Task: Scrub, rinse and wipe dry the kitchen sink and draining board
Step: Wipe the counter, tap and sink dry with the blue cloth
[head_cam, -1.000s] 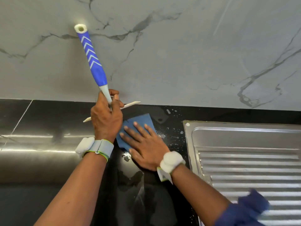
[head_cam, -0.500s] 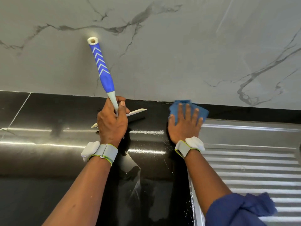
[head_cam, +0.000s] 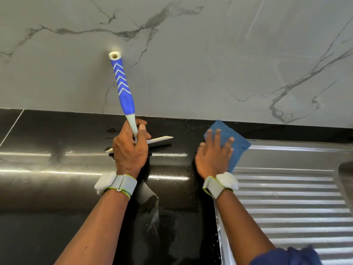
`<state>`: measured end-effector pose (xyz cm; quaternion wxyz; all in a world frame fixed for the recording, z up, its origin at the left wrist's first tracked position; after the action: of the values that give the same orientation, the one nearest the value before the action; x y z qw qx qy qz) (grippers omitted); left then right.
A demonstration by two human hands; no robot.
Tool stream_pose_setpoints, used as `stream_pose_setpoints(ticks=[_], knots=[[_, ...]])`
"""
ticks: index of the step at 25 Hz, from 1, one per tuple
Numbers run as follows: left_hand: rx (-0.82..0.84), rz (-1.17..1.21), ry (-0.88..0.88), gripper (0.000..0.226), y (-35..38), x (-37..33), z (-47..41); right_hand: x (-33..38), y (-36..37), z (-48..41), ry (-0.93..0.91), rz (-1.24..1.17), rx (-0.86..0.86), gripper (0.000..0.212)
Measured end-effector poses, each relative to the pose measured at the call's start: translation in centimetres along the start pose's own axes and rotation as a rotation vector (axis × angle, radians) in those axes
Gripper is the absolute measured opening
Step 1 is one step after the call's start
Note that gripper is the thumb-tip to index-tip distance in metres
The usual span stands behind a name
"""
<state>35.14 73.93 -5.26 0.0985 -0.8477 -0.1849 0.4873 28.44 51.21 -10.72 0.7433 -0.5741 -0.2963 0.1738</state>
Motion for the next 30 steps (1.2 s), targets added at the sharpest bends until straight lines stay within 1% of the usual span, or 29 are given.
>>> stream_pose_setpoints(ticks=[2, 3, 4, 5, 6, 8, 9, 10, 13, 14, 16, 18, 20, 22, 23, 24, 25, 26, 27, 29, 30], knots=[[-0.032, -0.002, -0.015, 0.014, -0.6, 0.3, -0.3, 3.2, 0.7, 2.9, -0.361, -0.011, 0.022, 0.058], [-0.044, 0.003, -0.021, 0.015, -0.9, 0.5, -0.5, 3.6, 0.7, 4.1, -0.501, -0.051, 0.075, 0.059], [-0.051, 0.006, -0.021, 0.015, -1.2, 0.7, -0.6, 3.4, 0.3, 4.4, -0.550, -0.116, 0.131, 0.061], [-0.053, 0.002, -0.016, 0.015, -1.5, 0.9, -0.7, 2.9, -0.1, 3.7, -0.520, -0.178, 0.150, 0.062], [-0.049, -0.005, -0.012, 0.014, -1.7, 1.0, -0.8, 2.2, 0.0, 2.4, -0.429, -0.167, 0.123, 0.061], [-0.034, -0.020, -0.008, 0.014, -1.6, 1.1, -0.6, 1.1, 0.2, 1.0, -0.226, 0.038, 0.013, 0.066], [-0.032, -0.022, -0.012, 0.014, -1.5, 1.1, -0.5, 1.2, 0.4, 1.1, -0.228, 0.098, -0.014, 0.068], [-0.033, -0.019, -0.018, 0.015, -1.3, 1.1, -0.3, 1.5, 0.6, 1.6, -0.305, 0.123, -0.011, 0.067], [-0.054, -0.007, -0.022, 0.016, -1.0, 1.2, -0.1, 2.9, 0.8, 2.7, -0.750, 0.191, 0.089, 0.063], [-0.057, -0.007, -0.021, 0.016, -1.0, 1.3, -0.1, 3.6, 0.7, 2.2, -0.850, 0.231, 0.105, 0.063], [-0.048, -0.013, -0.021, 0.017, -1.0, 1.3, 0.1, 5.3, 0.6, 0.3, -0.934, 0.276, 0.101, 0.062], [-0.040, -0.027, -0.031, 0.018, -1.0, 1.3, 0.2, 5.9, 0.5, -1.3, -0.928, 0.268, 0.105, 0.062], [-0.036, -0.019, -0.048, 0.020, -0.8, 1.0, 0.2, 3.4, 0.0, -3.6, -0.771, 0.211, 0.055, 0.064], [-0.020, 0.025, -0.035, 0.022, -0.2, 0.5, 0.2, -1.2, -0.8, -5.7, -0.503, 0.168, -0.066, 0.066], [-0.001, 0.047, -0.021, 0.023, 0.2, 0.2, 0.3, -3.5, -1.3, -6.2, -0.329, 0.169, -0.106, 0.066], [0.022, 0.058, -0.007, 0.024, 0.7, -0.1, 0.4, -5.0, -1.6, -6.5, -0.151, 0.155, -0.108, 0.065], [0.041, 0.053, 0.004, 0.024, 1.3, -0.3, 0.5, -5.5, -1.6, -6.4, -0.015, 0.117, -0.082, 0.063], [0.054, 0.037, 0.008, 0.025, 1.7, -0.3, 0.5, -5.1, -1.5, -6.0, 0.041, 0.086, -0.055, 0.061], [0.058, 0.018, 0.003, 0.025, 2.1, -0.1, 0.5, -4.2, -1.3, -5.2, 0.004, 0.075, -0.054, 0.059], [0.066, -0.014, -0.002, 0.024, 2.1, 0.4, 0.6, -2.4, -0.6, -2.9, -0.263, 0.057, -0.032, 0.058], [0.080, -0.028, 0.006, 0.023, 2.0, 0.7, 0.6, -2.3, -0.5, -1.8, -0.400, 0.043, 0.007, 0.057]])
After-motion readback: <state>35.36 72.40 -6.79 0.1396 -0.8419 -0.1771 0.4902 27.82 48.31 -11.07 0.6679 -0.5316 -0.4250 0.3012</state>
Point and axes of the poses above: each hand's wrist, its own z-axis away from the middle knuckle, its own y-axis out of the palm, x = y × z, the point moved 2 cm from there along -z, towards the middle knuckle, and after that the axes turned 13 degrees about y, right-handed, at the moved point
